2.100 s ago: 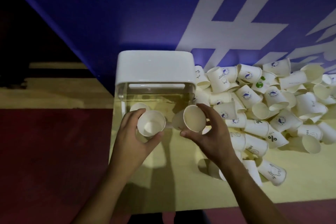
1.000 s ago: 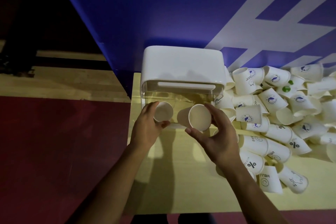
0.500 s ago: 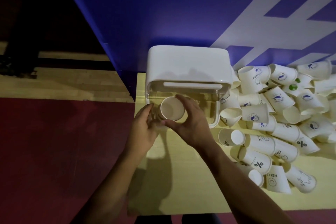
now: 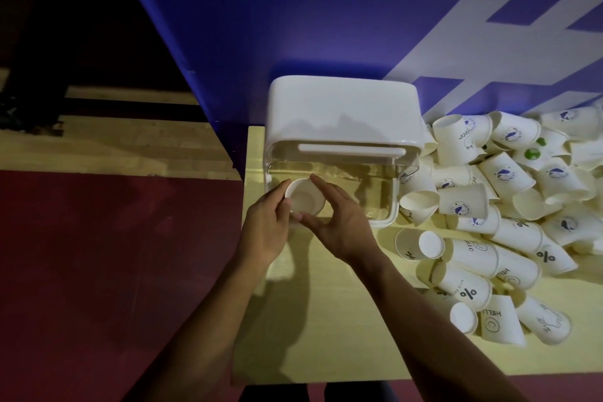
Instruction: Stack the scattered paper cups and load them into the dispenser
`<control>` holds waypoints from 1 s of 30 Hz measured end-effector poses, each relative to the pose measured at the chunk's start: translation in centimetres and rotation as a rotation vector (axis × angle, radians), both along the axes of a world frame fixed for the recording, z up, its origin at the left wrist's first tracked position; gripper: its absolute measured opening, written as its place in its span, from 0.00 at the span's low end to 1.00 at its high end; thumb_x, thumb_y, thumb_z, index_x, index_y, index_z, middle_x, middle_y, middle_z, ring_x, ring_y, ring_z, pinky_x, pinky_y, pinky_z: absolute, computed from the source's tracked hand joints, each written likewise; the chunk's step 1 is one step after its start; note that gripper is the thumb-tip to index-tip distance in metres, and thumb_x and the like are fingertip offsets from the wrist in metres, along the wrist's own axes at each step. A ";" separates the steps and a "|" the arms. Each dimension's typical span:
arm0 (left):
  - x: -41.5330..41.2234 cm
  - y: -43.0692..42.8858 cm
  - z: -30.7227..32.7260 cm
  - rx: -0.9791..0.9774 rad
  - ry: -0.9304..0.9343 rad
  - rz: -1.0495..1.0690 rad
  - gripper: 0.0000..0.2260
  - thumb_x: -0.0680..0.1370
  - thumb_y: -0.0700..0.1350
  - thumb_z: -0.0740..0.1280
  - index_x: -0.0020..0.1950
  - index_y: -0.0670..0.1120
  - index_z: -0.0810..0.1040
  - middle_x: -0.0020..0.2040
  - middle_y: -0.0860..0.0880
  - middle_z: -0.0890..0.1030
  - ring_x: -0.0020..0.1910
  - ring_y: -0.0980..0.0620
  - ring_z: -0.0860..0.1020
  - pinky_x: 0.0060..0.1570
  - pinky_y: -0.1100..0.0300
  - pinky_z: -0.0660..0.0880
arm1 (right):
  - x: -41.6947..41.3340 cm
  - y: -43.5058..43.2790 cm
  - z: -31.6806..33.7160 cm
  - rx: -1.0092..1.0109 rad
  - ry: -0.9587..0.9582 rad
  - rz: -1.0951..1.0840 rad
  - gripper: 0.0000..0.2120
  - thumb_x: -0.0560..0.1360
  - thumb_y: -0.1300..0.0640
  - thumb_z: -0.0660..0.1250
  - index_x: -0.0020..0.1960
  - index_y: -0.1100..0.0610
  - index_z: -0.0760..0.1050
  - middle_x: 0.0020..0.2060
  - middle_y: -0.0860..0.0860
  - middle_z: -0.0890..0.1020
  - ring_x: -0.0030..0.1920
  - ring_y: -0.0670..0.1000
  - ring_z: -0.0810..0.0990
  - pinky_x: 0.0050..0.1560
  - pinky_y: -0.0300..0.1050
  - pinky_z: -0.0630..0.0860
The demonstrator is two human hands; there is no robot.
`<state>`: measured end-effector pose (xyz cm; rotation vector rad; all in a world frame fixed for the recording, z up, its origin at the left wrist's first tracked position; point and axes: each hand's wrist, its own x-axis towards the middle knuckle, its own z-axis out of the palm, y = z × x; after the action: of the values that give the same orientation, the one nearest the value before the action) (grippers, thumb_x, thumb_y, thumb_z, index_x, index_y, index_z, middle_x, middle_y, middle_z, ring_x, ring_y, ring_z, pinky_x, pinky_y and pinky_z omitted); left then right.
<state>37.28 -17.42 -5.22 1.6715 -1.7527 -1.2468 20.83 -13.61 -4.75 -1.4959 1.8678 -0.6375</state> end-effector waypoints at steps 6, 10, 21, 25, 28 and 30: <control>0.0 -0.2 -0.3 -0.007 -0.045 -0.060 0.19 0.86 0.42 0.59 0.77 0.50 0.71 0.71 0.48 0.77 0.68 0.51 0.77 0.59 0.67 0.70 | 0.2 0.0 -0.5 -0.006 -0.002 -0.003 0.38 0.74 0.38 0.74 0.79 0.47 0.66 0.71 0.46 0.76 0.69 0.48 0.75 0.66 0.49 0.76; 0.0 -0.3 -0.6 -0.014 -0.071 -0.068 0.19 0.86 0.41 0.59 0.77 0.49 0.70 0.72 0.47 0.77 0.69 0.50 0.76 0.60 0.67 0.68 | 0.2 -0.2 -0.5 0.002 0.016 -0.004 0.38 0.74 0.36 0.73 0.79 0.46 0.65 0.72 0.46 0.75 0.69 0.49 0.75 0.65 0.48 0.76; -0.2 1.3 2.1 -0.198 -0.009 0.019 0.18 0.84 0.46 0.63 0.75 0.48 0.74 0.68 0.49 0.79 0.62 0.53 0.79 0.56 0.70 0.71 | -0.9 2.0 1.6 0.015 -0.049 -0.077 0.44 0.73 0.29 0.69 0.82 0.40 0.55 0.76 0.43 0.70 0.74 0.45 0.69 0.69 0.44 0.71; -2.3 3.8 4.7 -0.242 0.059 0.006 0.16 0.83 0.47 0.64 0.70 0.48 0.77 0.64 0.52 0.79 0.57 0.57 0.80 0.52 0.71 0.74 | -4.1 5.4 3.0 -0.016 -0.012 -0.185 0.34 0.75 0.32 0.69 0.77 0.43 0.67 0.67 0.43 0.79 0.67 0.43 0.77 0.65 0.44 0.75; -6.4 5.1 6.0 -0.216 0.116 -0.136 0.15 0.82 0.49 0.65 0.69 0.50 0.77 0.62 0.55 0.79 0.58 0.60 0.79 0.52 0.66 0.77 | -7.6 8.4 4.4 -0.036 -0.013 -0.321 0.26 0.76 0.37 0.71 0.71 0.46 0.76 0.57 0.41 0.83 0.59 0.41 0.81 0.60 0.43 0.78; -9.8 5.5 6.8 -0.227 0.140 -0.229 0.15 0.82 0.49 0.66 0.68 0.51 0.76 0.62 0.57 0.79 0.59 0.61 0.78 0.55 0.65 0.77 | -10.1 10.3 5.0 -0.061 -0.059 -0.402 0.22 0.77 0.40 0.71 0.68 0.47 0.78 0.54 0.38 0.84 0.57 0.39 0.81 0.58 0.39 0.77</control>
<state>27.52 -11.95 1.59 1.2563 -1.9568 -1.1759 10.78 -3.31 0.29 -1.1279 2.1373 -0.9185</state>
